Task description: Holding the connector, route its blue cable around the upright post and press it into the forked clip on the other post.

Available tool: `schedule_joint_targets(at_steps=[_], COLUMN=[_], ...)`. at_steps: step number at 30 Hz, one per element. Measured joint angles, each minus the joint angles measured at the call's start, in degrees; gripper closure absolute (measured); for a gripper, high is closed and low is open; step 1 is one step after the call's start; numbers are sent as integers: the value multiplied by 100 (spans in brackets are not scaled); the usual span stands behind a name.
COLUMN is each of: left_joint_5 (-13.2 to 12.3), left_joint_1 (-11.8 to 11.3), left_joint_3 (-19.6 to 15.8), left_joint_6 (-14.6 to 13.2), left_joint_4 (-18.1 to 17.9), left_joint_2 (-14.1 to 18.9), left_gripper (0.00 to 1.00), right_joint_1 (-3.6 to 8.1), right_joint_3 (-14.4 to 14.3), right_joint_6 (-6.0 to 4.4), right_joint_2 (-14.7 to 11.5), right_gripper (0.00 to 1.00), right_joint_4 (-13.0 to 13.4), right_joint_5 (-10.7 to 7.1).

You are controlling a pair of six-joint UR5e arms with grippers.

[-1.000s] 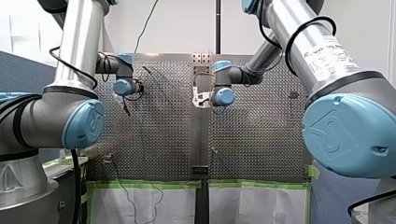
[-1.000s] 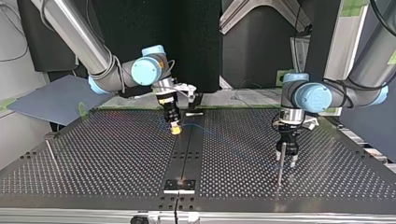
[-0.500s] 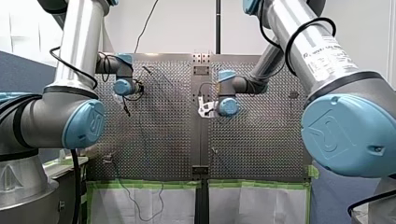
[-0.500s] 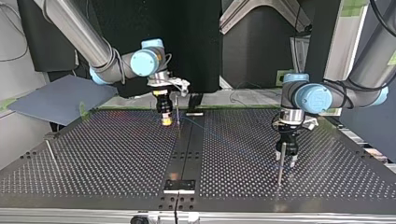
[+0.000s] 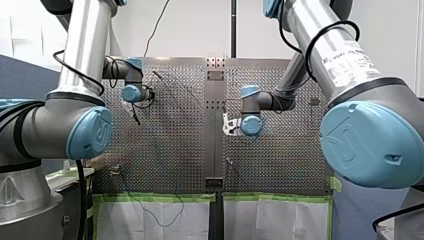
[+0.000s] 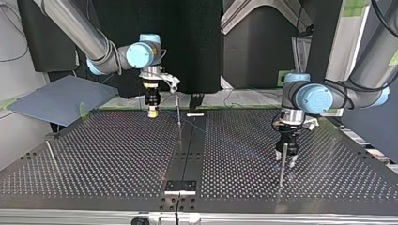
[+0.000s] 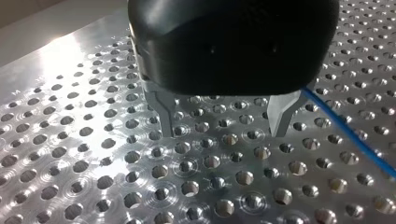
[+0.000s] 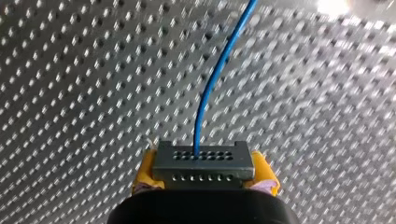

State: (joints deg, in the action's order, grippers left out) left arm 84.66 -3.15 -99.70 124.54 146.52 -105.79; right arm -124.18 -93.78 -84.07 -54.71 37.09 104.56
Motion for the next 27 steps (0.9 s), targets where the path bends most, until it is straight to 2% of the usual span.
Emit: schedule_joint_targets(at_steps=[4, 16, 27], left_joint_5=[1, 1, 5], left_joint_1=[1, -17, -32], left_joint_3=[1, 3, 1], left_joint_6=[0, 7, 17], left_joint_4=[-7, -9, -15], left_joint_2=[2, 2, 2], left_gripper=[2, 2, 2], right_joint_1=[50, 64, 64], right_joint_3=[-222, -796, -1335], right_joint_6=[-171, -404, -468], right_joint_2=[86, 627, 1166], right_gripper=[100, 100, 100], right_joint_4=[222, 796, 1335], right_joint_5=[146, 200, 399])
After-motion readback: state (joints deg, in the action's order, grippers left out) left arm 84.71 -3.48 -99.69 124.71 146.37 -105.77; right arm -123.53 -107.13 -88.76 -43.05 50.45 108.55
